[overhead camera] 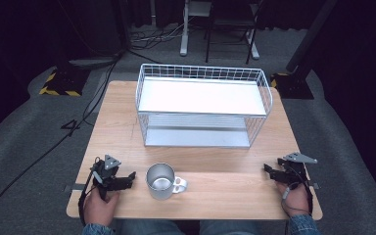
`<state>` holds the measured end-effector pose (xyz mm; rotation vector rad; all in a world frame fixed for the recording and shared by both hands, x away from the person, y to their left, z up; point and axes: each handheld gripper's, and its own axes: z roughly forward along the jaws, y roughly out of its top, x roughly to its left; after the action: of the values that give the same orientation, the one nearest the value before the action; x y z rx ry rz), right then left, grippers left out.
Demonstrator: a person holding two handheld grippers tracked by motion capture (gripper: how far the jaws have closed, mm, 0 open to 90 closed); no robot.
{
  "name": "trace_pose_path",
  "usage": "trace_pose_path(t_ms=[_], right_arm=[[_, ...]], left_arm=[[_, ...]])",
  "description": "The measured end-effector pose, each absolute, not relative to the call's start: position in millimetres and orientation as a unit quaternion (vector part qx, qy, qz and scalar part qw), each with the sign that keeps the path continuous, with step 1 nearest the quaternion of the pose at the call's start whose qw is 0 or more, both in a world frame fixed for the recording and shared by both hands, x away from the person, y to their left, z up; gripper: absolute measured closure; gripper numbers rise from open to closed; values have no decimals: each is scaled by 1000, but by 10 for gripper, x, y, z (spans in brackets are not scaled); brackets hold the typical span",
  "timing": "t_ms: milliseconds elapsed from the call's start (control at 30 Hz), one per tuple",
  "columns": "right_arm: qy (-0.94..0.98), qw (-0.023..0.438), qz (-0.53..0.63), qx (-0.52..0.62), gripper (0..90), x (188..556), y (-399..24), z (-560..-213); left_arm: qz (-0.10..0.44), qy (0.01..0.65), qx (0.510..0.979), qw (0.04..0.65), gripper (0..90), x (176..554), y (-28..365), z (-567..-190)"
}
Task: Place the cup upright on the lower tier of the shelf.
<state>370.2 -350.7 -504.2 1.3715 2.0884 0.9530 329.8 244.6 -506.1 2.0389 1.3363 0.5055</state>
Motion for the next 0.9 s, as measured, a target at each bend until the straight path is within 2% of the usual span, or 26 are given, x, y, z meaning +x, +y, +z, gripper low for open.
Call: trace_pose_path(t_ms=[900], right_arm=[[765,237,345,491,318,3687,-3479,-5033]], left_arm=[[192,511,774,320,122,3298,2442,-5061]])
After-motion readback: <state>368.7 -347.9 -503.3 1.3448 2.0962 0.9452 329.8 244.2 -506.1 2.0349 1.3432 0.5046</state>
